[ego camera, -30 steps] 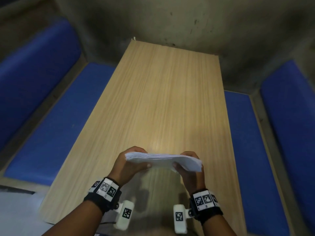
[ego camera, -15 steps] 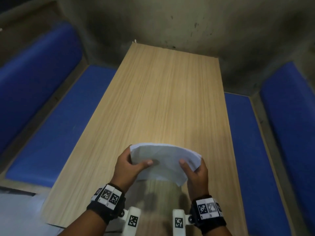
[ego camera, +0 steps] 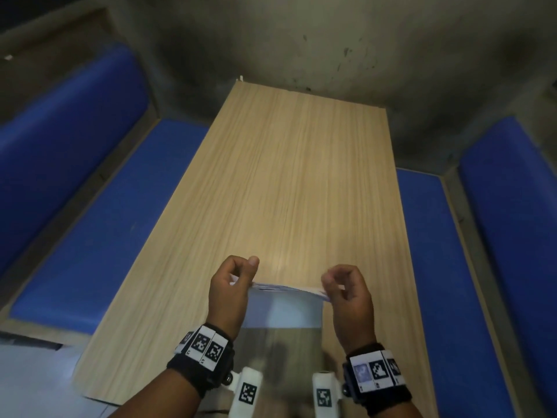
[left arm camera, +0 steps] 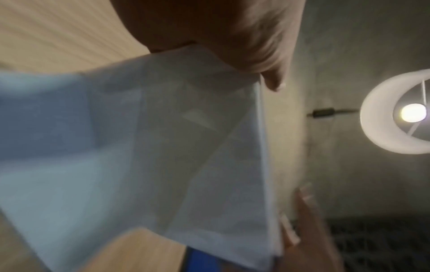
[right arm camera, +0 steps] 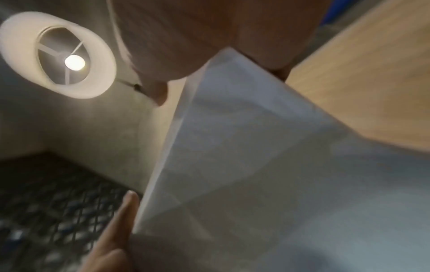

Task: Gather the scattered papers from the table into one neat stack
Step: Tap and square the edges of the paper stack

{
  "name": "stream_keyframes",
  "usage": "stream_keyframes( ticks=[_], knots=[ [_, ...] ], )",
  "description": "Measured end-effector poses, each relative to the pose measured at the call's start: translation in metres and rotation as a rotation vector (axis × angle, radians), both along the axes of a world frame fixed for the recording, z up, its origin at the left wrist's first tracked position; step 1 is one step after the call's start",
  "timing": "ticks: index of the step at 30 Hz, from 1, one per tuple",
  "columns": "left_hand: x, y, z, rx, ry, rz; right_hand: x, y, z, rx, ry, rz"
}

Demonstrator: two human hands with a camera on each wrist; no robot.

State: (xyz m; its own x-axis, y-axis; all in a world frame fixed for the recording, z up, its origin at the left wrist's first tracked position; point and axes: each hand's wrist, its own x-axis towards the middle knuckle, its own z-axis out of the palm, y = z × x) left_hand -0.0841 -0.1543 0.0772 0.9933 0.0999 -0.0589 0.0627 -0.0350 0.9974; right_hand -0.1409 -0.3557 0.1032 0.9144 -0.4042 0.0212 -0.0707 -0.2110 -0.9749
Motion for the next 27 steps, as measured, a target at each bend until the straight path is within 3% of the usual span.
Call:
stream_keyframes(
  ticks=[3, 5, 9, 14, 18, 20, 24, 27],
  knots=[
    [0.006, 0.001, -0.011, 0.042, -0.007, -0.048, 0.003, -0.010, -0.007, -0.317, 0.207, 0.289],
    [0.011, -0.003, -0.014, 0.075, 0.020, -0.035, 0.010, -0.008, -0.017, -0.523, 0.218, 0.418],
    [0.014, -0.003, -0.015, 0.063, 0.064, -0.033, 0.023, -0.011, -0.023, -0.697, 0.178, 0.379],
    [0.009, 0.051, -0.047, -0.052, 0.224, -0.123, 0.035, -0.045, 0.000, -0.313, 0.298, 0.151],
    [-0.017, 0.090, -0.084, -0.246, 0.549, -0.149, 0.030, -0.077, -0.006, 0.073, 0.342, -0.017],
    [-0.027, 0.082, -0.087, -0.407, 0.649, -0.207, 0.024, -0.080, -0.019, 0.248, 0.388, -0.071],
    [-0.021, 0.046, -0.065, -0.492, 0.632, -0.344, 0.007, -0.067, -0.038, 0.476, 0.476, -0.087],
    [-0.014, 0.041, -0.063, -0.613, 0.724, -0.316, -0.006, -0.061, -0.049, 0.570, 0.530, -0.086]
  ],
)
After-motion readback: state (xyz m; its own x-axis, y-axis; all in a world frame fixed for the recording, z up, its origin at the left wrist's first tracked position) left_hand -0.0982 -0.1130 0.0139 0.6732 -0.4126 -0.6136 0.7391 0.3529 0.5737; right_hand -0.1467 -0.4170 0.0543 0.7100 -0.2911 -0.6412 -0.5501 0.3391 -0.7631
